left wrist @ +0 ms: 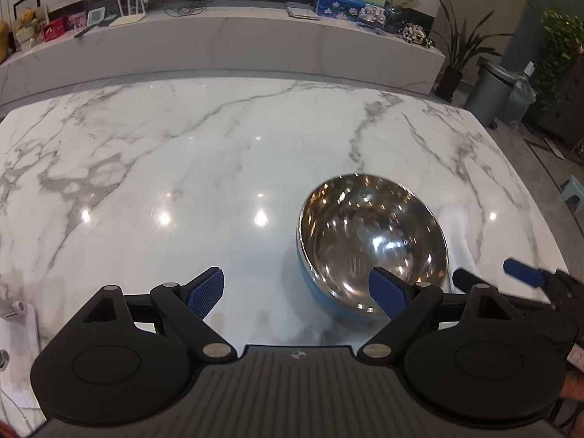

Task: Clean bowl
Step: 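Move the left tool to the bowl rim while the right tool approaches the white cloth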

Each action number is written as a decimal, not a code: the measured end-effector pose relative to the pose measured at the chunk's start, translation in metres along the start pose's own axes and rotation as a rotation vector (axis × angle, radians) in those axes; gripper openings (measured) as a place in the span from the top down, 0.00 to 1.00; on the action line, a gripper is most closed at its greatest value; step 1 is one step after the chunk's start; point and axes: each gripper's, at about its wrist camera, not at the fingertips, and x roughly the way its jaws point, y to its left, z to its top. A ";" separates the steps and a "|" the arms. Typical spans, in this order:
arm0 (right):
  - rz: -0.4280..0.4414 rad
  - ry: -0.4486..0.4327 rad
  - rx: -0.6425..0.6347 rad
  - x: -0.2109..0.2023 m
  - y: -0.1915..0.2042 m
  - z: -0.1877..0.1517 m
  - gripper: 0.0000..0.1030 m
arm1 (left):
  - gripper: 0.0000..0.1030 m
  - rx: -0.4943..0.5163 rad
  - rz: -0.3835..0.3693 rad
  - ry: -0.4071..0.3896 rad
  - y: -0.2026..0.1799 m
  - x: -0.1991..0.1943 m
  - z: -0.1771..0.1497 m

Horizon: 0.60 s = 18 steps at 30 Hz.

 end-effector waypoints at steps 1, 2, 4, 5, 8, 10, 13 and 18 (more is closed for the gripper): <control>-0.003 0.005 -0.001 0.002 0.000 0.001 0.29 | 0.16 0.007 0.007 0.013 -0.001 0.005 0.003; -0.005 0.013 -0.002 0.005 0.000 0.002 0.29 | 0.19 0.008 0.006 0.025 -0.002 0.008 0.004; -0.012 0.026 -0.003 0.009 0.000 0.004 0.29 | 0.31 0.005 -0.005 0.045 -0.002 0.015 0.006; -0.019 0.034 -0.004 0.011 -0.001 0.005 0.29 | 0.31 0.003 -0.011 0.055 -0.002 0.019 0.007; -0.012 0.045 0.000 0.015 -0.002 0.005 0.38 | 0.32 -0.012 -0.024 0.083 -0.001 0.028 0.009; -0.003 0.059 0.005 0.017 -0.004 0.005 0.50 | 0.41 -0.024 -0.028 0.098 0.000 0.032 0.009; 0.003 0.081 0.000 0.023 -0.005 0.005 0.59 | 0.54 -0.029 -0.020 0.110 0.001 0.036 0.008; 0.011 0.103 -0.040 0.029 -0.002 0.001 0.81 | 0.74 -0.025 -0.037 0.127 -0.001 0.039 0.007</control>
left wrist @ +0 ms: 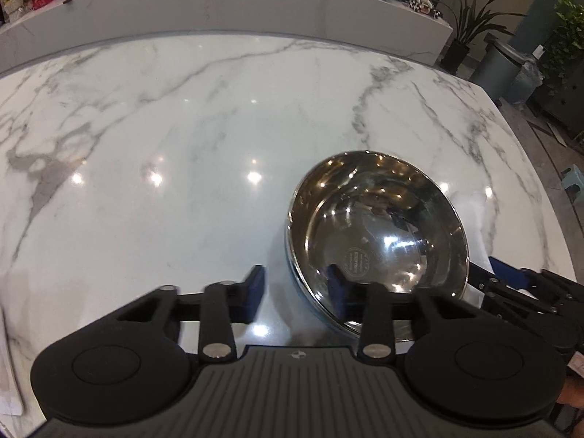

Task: Clean bowl
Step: 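Move the left tool to the bowl rim while the right tool approaches the white cloth, then grip the bowl rim with the left tool while the right tool grasps the cloth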

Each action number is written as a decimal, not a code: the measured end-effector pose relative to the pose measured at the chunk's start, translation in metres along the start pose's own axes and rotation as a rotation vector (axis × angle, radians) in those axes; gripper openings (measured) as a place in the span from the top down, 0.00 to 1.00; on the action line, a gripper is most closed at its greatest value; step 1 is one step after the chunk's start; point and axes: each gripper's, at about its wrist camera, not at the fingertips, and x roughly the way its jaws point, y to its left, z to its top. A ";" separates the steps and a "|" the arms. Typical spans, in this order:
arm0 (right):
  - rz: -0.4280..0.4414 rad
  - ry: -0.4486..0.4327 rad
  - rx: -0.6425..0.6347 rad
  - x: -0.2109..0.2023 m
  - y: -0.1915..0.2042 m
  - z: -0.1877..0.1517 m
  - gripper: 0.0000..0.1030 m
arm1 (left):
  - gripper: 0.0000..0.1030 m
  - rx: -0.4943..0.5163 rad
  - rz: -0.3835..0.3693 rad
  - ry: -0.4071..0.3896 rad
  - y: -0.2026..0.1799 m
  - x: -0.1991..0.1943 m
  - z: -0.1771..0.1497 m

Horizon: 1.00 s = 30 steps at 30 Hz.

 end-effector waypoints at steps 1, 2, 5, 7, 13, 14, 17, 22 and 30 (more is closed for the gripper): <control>-0.003 -0.001 -0.008 0.000 0.001 0.000 0.82 | 0.78 0.008 -0.004 0.001 -0.002 0.001 0.000; -0.006 -0.004 -0.017 0.000 0.001 -0.001 0.83 | 0.79 0.015 -0.008 0.003 -0.003 0.002 0.001; 0.000 -0.005 -0.011 -0.002 -0.001 0.000 0.87 | 0.82 0.023 0.002 0.008 -0.006 0.003 0.003; 0.007 -0.006 -0.001 -0.004 -0.005 0.002 0.91 | 0.83 0.024 0.005 0.010 -0.006 0.004 0.003; 0.058 -0.070 -0.014 -0.035 -0.011 0.022 0.91 | 0.87 0.031 0.009 0.018 -0.007 0.003 0.002; 0.080 -0.083 -0.016 -0.042 -0.011 0.027 0.91 | 0.87 0.032 0.009 0.018 -0.007 0.003 0.001; 0.137 -0.107 -0.019 -0.059 -0.010 0.038 0.91 | 0.87 0.032 0.013 0.020 -0.006 0.001 -0.002; 0.268 -0.095 -0.013 -0.077 -0.004 0.049 0.91 | 0.87 0.013 0.008 0.020 -0.003 -0.003 -0.008; 0.355 -0.001 -0.163 -0.073 0.039 0.053 0.91 | 0.87 -0.004 0.000 0.017 0.000 -0.008 -0.017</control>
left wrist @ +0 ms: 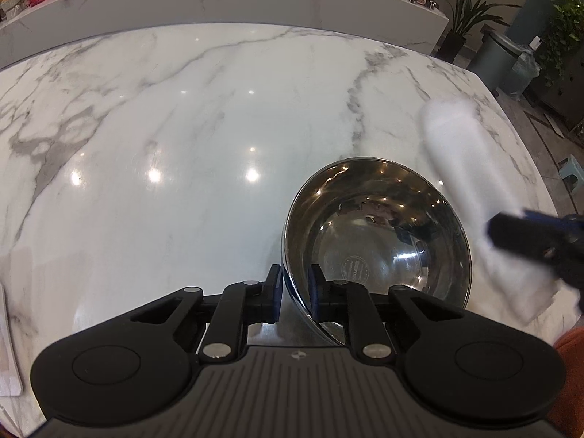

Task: Clean bowl
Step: 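Grip the bowl rim with the left tool while the right tool grasps the cloth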

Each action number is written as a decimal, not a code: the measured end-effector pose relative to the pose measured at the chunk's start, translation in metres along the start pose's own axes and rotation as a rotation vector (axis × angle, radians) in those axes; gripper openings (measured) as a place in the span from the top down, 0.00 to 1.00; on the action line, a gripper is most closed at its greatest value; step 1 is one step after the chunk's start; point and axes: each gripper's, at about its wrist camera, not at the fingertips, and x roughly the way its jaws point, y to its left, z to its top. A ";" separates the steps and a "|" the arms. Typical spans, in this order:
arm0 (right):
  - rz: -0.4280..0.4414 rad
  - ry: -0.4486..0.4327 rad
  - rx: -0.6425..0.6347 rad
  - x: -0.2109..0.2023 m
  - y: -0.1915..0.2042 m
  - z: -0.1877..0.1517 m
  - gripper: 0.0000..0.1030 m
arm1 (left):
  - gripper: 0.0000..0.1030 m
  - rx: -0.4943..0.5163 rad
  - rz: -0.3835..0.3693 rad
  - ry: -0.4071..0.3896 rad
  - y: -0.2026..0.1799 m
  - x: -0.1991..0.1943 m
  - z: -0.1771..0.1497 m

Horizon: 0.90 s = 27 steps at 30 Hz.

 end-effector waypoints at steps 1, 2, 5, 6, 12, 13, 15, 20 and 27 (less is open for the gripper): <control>-0.005 0.016 -0.013 0.004 0.002 -0.001 0.91 | 0.87 -0.003 -0.001 0.000 0.000 0.000 -0.001; -0.011 0.033 -0.025 0.008 0.004 -0.002 0.91 | 0.86 -0.006 -0.002 0.000 0.001 -0.001 -0.001; -0.014 0.073 -0.049 0.018 0.008 -0.006 0.91 | 0.85 -0.010 -0.006 -0.001 0.001 -0.001 -0.003; -0.015 0.079 -0.057 0.020 0.009 -0.007 0.91 | 0.84 -0.012 -0.007 0.001 0.002 -0.001 -0.003; -0.007 0.130 -0.111 0.028 0.013 -0.003 0.91 | 0.76 -0.014 0.000 0.039 0.002 0.004 -0.005; -0.005 0.141 -0.122 0.030 0.013 -0.002 0.91 | 0.76 -0.011 0.001 0.044 0.002 0.004 -0.005; -0.001 0.174 -0.163 0.033 0.015 0.003 0.92 | 0.76 -0.001 0.002 0.044 0.002 0.004 -0.006; 0.009 0.245 -0.227 0.042 0.018 0.008 0.92 | 0.82 0.027 0.004 0.054 -0.002 0.007 -0.007; 0.060 0.389 -0.246 0.063 0.015 0.020 0.92 | 0.82 0.036 0.004 0.061 -0.002 0.008 -0.008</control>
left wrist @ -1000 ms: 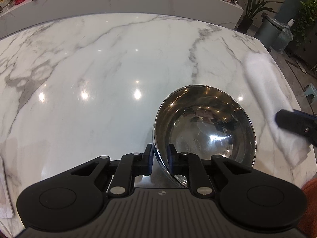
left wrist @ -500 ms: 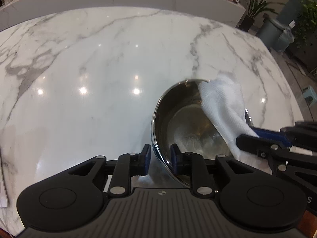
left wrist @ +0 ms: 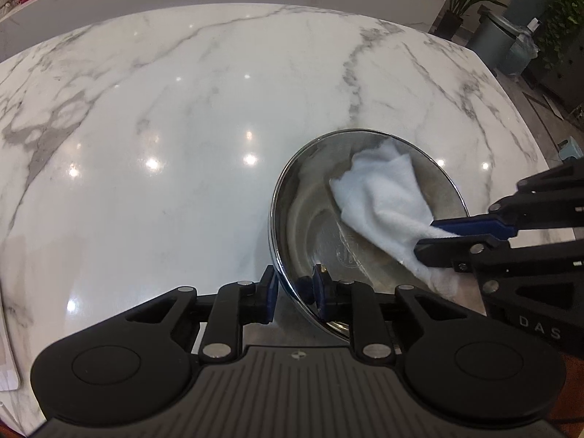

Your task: Clean bowl

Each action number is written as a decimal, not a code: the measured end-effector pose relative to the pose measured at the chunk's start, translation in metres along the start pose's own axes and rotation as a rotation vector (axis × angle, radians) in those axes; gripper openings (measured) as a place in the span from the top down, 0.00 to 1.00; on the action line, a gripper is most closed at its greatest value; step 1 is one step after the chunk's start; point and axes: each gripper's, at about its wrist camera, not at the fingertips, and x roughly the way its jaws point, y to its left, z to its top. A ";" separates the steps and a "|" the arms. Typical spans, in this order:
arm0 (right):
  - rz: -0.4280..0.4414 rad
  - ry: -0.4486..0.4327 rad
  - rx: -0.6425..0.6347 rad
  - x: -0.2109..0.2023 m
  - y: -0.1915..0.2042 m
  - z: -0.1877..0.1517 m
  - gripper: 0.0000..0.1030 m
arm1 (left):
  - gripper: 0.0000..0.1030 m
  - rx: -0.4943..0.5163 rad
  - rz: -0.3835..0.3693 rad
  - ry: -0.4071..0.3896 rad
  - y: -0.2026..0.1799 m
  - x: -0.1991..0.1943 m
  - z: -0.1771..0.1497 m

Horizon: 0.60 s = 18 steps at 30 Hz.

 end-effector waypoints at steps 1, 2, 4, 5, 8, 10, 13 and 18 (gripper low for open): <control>0.005 0.008 0.003 0.001 -0.001 0.001 0.91 | 0.83 0.001 0.001 0.000 0.000 0.000 0.001; 0.024 0.021 0.020 0.003 -0.002 0.002 0.91 | 0.83 0.001 0.002 0.001 0.000 0.000 0.001; 0.063 0.047 0.056 0.008 -0.006 0.006 0.91 | 0.83 -0.001 0.004 0.002 -0.001 0.001 0.002; 0.091 0.054 0.076 0.010 -0.007 0.006 0.91 | 0.83 -0.003 0.005 0.002 -0.001 0.001 0.002; 0.169 0.073 0.141 0.016 -0.009 0.008 0.90 | 0.84 -0.006 0.007 0.002 -0.001 0.001 0.002; 0.196 0.083 0.165 0.017 -0.011 0.008 0.90 | 0.84 -0.023 -0.003 0.005 0.002 0.001 0.003; 0.228 0.106 0.174 0.020 -0.012 0.008 0.90 | 0.85 -0.017 0.002 0.006 0.003 0.001 0.004; 0.106 0.115 -0.048 0.018 0.017 0.010 0.91 | 0.84 -0.007 -0.003 0.009 0.004 0.001 0.004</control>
